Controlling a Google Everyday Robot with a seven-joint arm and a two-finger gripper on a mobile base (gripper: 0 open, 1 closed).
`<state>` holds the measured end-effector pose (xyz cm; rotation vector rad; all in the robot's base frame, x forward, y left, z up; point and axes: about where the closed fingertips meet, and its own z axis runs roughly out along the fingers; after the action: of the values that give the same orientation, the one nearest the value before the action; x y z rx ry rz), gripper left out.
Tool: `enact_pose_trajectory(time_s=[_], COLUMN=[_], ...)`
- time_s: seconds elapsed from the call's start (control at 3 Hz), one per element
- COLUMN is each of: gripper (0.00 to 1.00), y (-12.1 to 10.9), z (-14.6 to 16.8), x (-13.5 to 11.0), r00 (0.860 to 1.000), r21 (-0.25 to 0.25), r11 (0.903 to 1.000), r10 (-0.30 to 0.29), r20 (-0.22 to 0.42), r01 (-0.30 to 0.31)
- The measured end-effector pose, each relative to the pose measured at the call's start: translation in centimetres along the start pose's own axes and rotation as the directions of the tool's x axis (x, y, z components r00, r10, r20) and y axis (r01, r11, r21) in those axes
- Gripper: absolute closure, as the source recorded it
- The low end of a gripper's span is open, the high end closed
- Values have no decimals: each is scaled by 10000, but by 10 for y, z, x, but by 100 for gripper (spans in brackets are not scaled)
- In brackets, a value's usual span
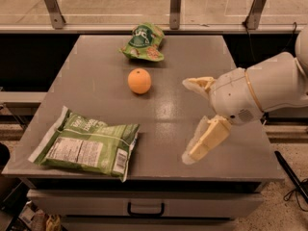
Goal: Move green jalapeno chip bag near green rice chip bag
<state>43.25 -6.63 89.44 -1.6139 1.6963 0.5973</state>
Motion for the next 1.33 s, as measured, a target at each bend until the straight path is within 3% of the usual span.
enact_pose_trajectory(time_s=[0.67,1.33], gripper=[0,0], y=[6,30], z=[17,59], x=[-6,-36], r00=[9999,9993], r21=[-115,-278], r11=[9998,9994], r10=[151,230], r20=[22,281], r01=[-151,-222])
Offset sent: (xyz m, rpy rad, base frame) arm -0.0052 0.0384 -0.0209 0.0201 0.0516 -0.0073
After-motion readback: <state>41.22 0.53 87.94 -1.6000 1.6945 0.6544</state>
